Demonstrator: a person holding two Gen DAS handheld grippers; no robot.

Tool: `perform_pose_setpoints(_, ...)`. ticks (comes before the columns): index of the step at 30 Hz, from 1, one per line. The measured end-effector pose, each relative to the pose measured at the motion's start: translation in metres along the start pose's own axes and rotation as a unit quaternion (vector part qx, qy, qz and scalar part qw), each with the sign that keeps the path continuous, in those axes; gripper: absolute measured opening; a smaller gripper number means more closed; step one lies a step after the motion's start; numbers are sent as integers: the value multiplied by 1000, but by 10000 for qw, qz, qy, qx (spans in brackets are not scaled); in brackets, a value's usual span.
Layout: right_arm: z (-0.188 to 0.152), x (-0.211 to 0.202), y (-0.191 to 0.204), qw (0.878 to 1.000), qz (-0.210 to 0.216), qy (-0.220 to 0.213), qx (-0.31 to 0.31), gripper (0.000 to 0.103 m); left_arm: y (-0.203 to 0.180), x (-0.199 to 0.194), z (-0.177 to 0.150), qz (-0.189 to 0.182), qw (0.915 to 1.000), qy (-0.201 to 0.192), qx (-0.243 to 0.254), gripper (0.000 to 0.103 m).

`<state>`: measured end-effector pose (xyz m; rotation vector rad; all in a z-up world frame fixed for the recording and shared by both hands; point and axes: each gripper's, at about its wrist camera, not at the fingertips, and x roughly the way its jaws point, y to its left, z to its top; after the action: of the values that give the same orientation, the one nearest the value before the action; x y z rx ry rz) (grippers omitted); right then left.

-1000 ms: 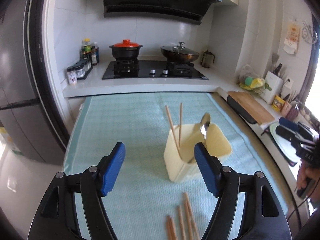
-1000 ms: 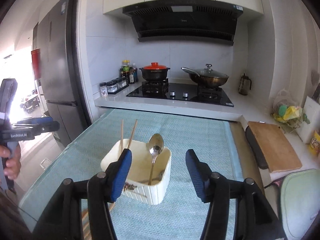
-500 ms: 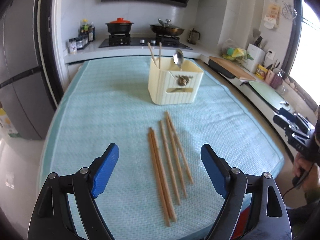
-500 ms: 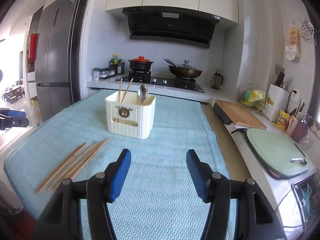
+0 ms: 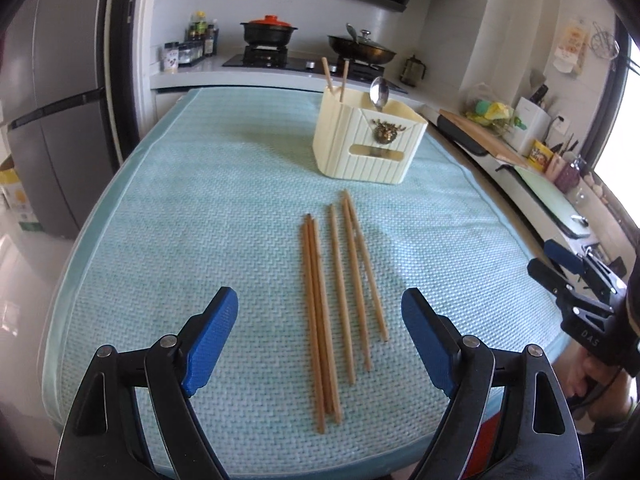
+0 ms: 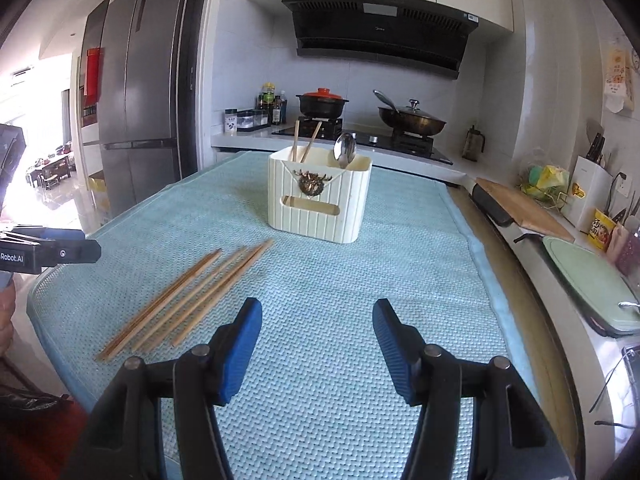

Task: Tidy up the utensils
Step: 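Open both tools and withdraw them from the box back over the chopsticks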

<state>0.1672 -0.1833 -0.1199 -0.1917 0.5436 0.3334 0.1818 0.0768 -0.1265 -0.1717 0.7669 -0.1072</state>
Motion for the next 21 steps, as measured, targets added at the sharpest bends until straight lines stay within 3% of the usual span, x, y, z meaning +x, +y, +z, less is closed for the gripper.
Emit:
perform_pose_setpoints(5, -2, 15, 10, 9993, 238, 268, 90, 59, 7, 9, -7, 162, 9998, 115, -45, 85)
perform_pose_setpoints(21, -3, 31, 23, 9980, 308, 549, 90, 59, 23, 45, -6, 212, 9989, 418, -90, 85)
